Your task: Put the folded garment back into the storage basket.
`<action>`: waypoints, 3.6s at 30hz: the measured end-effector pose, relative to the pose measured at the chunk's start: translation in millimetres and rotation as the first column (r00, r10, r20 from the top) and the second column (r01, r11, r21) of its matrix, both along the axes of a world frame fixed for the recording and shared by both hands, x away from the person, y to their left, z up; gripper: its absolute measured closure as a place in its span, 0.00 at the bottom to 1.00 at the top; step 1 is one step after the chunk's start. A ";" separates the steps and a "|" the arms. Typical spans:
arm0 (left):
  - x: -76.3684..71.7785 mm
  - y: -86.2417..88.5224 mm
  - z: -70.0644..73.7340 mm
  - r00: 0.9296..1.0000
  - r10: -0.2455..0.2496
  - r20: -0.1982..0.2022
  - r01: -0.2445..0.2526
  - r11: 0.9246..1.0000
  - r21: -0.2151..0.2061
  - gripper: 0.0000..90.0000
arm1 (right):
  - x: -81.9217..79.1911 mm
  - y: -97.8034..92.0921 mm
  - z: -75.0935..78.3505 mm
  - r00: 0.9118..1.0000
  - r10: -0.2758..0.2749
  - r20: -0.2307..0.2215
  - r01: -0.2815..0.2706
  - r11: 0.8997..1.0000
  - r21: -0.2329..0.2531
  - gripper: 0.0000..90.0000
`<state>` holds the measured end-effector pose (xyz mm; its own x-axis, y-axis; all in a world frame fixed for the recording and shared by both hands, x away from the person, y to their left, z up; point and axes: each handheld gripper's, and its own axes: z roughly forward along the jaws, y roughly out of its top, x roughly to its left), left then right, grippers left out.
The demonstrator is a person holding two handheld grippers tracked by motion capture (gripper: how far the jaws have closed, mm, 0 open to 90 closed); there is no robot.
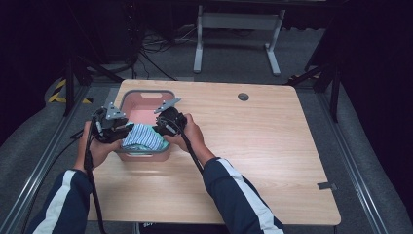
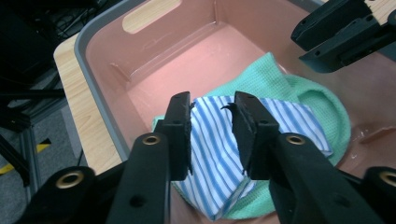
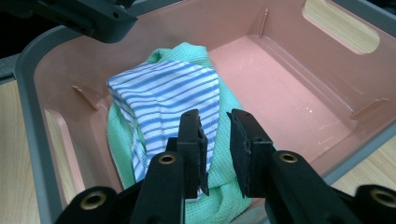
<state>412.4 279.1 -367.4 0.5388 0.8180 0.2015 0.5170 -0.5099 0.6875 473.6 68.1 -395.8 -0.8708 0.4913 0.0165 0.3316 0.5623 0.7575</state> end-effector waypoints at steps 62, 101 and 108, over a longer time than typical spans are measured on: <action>-70.8 -111.8 -10.2 0.953 -0.294 0.070 0.298 0.953 -0.060 0.29 | -60.5 -166.0 25.0 0.978 -0.135 0.159 0.162 0.971 -0.173 0.39; -90.5 -151.6 -87.0 0.876 -0.467 -0.118 0.473 0.881 0.026 0.22 | -128.0 -289.5 -43.0 0.963 -0.225 0.151 0.255 0.941 -0.223 0.33; -89.9 -144.2 -100.8 0.875 -0.461 -0.148 0.465 0.885 -0.009 0.23 | -140.4 -319.9 -60.3 0.944 -0.299 0.139 0.318 0.936 -0.153 0.33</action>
<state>322.5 134.8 -468.2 0.8790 0.4632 0.1128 0.3077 -0.7319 0.6080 333.2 -251.8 -456.2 -0.6674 0.7227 -0.1797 0.4285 0.5701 0.7010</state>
